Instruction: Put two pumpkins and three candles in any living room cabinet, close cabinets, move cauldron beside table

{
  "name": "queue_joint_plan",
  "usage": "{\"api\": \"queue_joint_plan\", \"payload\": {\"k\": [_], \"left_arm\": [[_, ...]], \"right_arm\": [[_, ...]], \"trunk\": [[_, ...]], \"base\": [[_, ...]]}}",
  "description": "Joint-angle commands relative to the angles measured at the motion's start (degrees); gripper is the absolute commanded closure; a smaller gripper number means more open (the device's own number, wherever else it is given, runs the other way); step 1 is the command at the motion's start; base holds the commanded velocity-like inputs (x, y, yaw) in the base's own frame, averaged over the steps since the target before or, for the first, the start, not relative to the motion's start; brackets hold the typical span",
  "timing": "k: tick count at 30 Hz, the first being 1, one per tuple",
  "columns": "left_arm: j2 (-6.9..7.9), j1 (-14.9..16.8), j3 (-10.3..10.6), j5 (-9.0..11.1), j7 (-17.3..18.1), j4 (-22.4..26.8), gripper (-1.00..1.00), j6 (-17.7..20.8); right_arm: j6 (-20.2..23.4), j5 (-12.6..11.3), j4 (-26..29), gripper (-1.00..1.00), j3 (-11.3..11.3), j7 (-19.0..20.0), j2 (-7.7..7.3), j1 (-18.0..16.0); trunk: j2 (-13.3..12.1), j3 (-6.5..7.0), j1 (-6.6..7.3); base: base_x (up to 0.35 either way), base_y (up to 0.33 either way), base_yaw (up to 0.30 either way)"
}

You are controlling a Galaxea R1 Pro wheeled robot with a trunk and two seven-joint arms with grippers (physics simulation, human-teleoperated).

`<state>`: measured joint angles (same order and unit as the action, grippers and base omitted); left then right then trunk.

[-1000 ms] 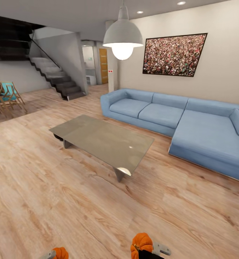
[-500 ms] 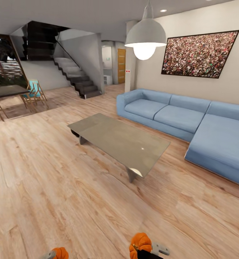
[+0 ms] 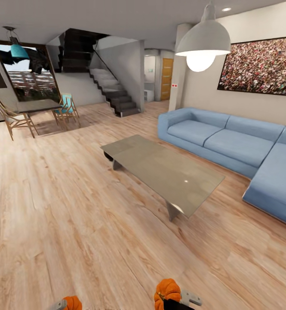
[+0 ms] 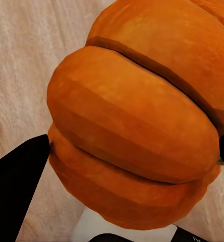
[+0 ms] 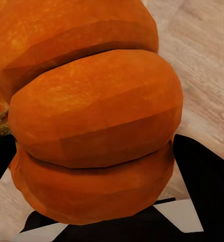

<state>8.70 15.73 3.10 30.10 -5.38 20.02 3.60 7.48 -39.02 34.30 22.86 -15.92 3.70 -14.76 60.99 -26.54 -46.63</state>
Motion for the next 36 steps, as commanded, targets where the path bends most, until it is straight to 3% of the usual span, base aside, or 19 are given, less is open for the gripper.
{"api": "queue_joint_plan", "payload": {"k": [1, 11, 18, 36], "left_arm": [[0.0, 0.01, -0.02, -0.04, 0.02, 0.01, 1.0, 0.0], [0.0, 0.01, -0.02, -0.04, 0.02, 0.01, 1.0, 0.0], [0.0, 0.01, -0.02, -0.04, 0.02, 0.01, 1.0, 0.0], [0.0, 0.01, -0.02, -0.04, 0.02, 0.01, 1.0, 0.0]], "right_arm": [[-0.01, 0.0, 0.01, 1.0, 0.0, 0.01, 0.03, 0.0], [-0.01, 0.0, 0.06, 1.0, 0.0, -0.09, 0.13, 0.0], [-0.01, 0.02, 0.06, 1.0, 0.0, -3.3, 0.8, 0.0], [-0.18, 0.09, 0.23, 1.0, 0.08, -3.62, 2.01, 0.0]], "trunk": [[0.0, 0.0, 0.0], [0.0, 0.0, 0.0], [0.0, 0.0, 0.0], [0.0, 0.0, 0.0]], "base": [[0.0, 0.0, 0.29], [0.0, 0.0, 0.29], [0.0, 0.0, 0.291], [0.0, 0.0, 0.291]]}}
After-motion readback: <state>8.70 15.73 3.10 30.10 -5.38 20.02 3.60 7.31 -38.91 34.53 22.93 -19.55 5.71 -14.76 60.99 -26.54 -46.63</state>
